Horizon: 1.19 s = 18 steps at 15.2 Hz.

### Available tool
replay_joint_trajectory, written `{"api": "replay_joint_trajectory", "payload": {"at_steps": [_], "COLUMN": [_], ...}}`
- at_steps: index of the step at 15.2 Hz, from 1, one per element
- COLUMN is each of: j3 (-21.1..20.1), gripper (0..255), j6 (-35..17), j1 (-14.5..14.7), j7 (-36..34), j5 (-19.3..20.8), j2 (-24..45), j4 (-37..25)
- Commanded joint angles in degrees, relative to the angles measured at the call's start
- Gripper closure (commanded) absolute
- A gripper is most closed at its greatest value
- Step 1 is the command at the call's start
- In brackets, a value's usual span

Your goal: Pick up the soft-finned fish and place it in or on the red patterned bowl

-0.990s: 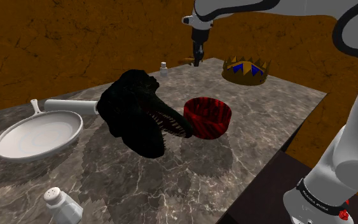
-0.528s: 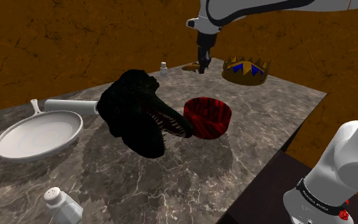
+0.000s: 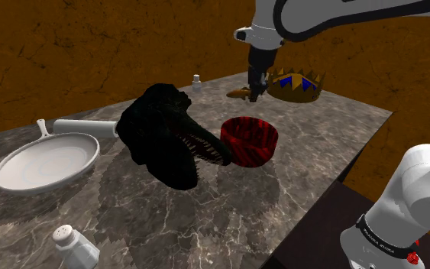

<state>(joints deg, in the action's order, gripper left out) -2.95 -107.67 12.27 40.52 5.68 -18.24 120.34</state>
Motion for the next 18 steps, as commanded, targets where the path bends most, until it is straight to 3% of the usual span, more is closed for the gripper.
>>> {"api": "replay_joint_trajectory", "payload": {"at_steps": [1, 5, 18], "j3": [-1.2, -3.78, -4.03], "gripper": [255, 255, 255], "j6": [0.34, 1.48, -7.46], "j1": [0.78, 2.52, 2.55], "j7": [-1.82, -5.36, -6.33], "j5": [-0.4, -1.69, -1.45], "j2": [-2.99, -8.86, -8.15], "j4": [2.84, 7.89, 16.16]}}
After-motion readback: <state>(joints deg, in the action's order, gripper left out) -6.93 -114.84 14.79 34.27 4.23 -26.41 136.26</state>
